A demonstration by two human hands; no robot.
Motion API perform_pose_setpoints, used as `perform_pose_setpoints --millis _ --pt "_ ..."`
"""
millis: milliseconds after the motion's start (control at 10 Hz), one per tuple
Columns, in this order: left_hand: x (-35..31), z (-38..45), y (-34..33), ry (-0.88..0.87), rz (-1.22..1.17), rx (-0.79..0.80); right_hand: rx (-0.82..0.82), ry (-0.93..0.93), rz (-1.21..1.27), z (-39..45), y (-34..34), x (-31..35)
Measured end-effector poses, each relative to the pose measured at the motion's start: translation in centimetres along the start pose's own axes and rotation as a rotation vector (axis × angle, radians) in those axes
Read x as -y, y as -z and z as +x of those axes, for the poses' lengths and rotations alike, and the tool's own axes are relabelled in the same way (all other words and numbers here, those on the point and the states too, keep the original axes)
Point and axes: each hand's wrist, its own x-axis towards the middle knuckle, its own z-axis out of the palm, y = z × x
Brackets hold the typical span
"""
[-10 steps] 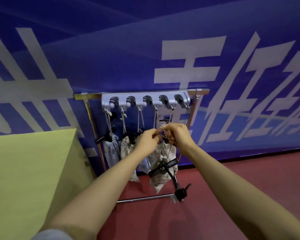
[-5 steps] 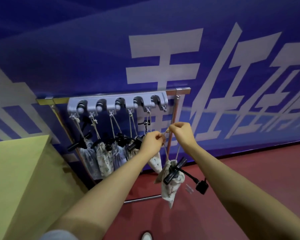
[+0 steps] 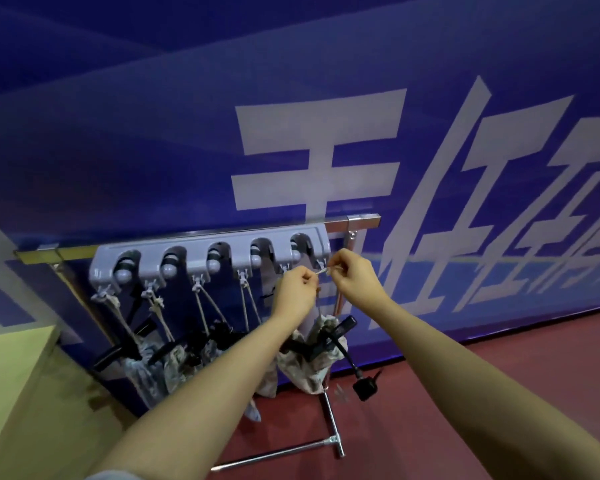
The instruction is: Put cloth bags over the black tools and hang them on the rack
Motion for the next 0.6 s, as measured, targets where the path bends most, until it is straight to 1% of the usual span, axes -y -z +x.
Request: perform_pose_setpoints --millis 100,200,400,500,600 --pt "0.0 1.4 -0.3 0.019 0.057 -0.035 -0.063 -0.019 0.06 1.6 -1.0 -0.4" --pt "0.3 2.4 -0.9 0.033 0.14 -0.037 -0.062 -0.066 0.064 2.2 -1.6 -1.6" --pt "1.4 2.7 -3.0 0.075 0.232 -0.045 0.034 -0.136 0.022 1.6 -1.2 -3.8" --pt "1.6 2.4 -3.4 0.073 0.204 -0.038 0.057 -0.143 -0.017 1.4 -0.7 -4.1" --pt "1.2 1.9 -3.1 0.07 0.129 -0.051 0.037 -0.166 -0.012 1.1 -0.1 -4.0"
